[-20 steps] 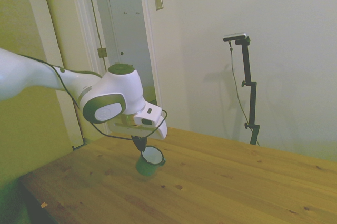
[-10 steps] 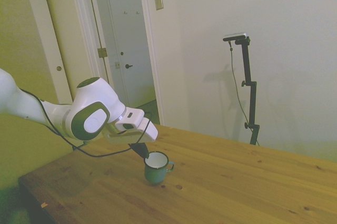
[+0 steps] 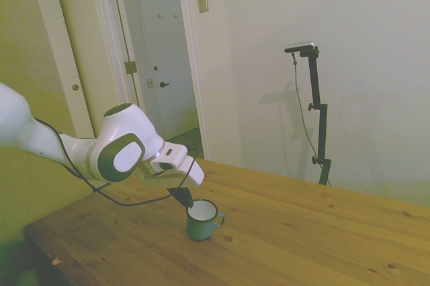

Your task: Flip the mug upright

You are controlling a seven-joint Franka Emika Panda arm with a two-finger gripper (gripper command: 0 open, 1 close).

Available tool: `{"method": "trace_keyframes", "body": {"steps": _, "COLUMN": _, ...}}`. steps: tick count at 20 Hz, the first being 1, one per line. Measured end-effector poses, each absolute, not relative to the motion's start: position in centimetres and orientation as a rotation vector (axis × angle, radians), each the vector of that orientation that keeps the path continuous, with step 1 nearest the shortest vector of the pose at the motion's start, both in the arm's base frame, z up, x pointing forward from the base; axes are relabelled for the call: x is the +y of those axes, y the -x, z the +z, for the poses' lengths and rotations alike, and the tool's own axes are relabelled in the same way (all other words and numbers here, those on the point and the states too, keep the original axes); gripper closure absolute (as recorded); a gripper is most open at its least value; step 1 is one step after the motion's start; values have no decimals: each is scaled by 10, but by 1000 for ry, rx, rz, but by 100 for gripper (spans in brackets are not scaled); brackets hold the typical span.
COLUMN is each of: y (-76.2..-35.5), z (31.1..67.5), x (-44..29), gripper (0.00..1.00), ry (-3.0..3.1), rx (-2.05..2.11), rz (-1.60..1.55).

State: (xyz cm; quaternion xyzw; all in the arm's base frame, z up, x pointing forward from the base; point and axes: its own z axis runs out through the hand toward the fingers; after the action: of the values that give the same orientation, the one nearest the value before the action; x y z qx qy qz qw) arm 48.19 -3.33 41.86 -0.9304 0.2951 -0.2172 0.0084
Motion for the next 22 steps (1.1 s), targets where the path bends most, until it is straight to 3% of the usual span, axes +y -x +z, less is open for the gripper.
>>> {"method": "trace_keyframes", "body": {"steps": 17, "y": -486, "z": 423, "x": -36, "gripper": 0, "ry": 2876, "rx": 987, "rz": -697}}
{"method": "trace_keyframes", "body": {"steps": 22, "y": -474, "z": 447, "x": -39, "gripper": 0, "ry": 2845, "rx": 991, "rz": -765}}
